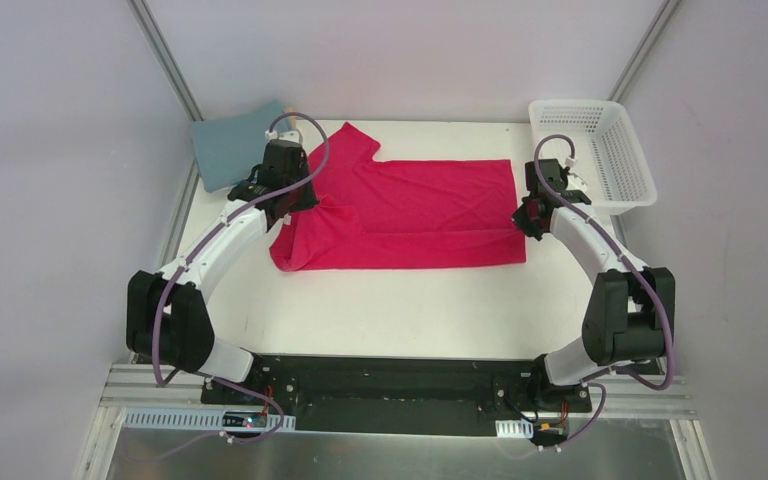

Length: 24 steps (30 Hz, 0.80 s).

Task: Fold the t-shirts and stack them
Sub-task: Fold the flattened tshirt in 1/3 of the way

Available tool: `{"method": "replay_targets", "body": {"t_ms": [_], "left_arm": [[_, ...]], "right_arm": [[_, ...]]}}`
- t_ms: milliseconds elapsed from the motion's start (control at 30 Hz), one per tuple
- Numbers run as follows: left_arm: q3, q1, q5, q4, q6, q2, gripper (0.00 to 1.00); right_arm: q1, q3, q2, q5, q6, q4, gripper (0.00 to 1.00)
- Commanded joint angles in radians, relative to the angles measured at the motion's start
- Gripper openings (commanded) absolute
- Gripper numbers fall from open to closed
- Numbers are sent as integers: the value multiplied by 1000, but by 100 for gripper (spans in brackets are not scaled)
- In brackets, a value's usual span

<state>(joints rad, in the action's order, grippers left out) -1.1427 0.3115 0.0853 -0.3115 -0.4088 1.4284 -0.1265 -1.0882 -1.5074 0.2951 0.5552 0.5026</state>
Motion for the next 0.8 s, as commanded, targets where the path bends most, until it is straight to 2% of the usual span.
{"method": "replay_targets", "body": {"t_ms": [0, 267, 767], "left_arm": [[-75, -27, -32, 35, 54, 42, 0], [-107, -64, -78, 40, 93, 112, 0], [-271, -100, -263, 71, 326, 374, 0]], "right_arm": [[8, -47, -11, 25, -15, -26, 0], [10, -61, -58, 16, -28, -58, 0], [13, -73, -113, 26, -35, -82, 0]]}}
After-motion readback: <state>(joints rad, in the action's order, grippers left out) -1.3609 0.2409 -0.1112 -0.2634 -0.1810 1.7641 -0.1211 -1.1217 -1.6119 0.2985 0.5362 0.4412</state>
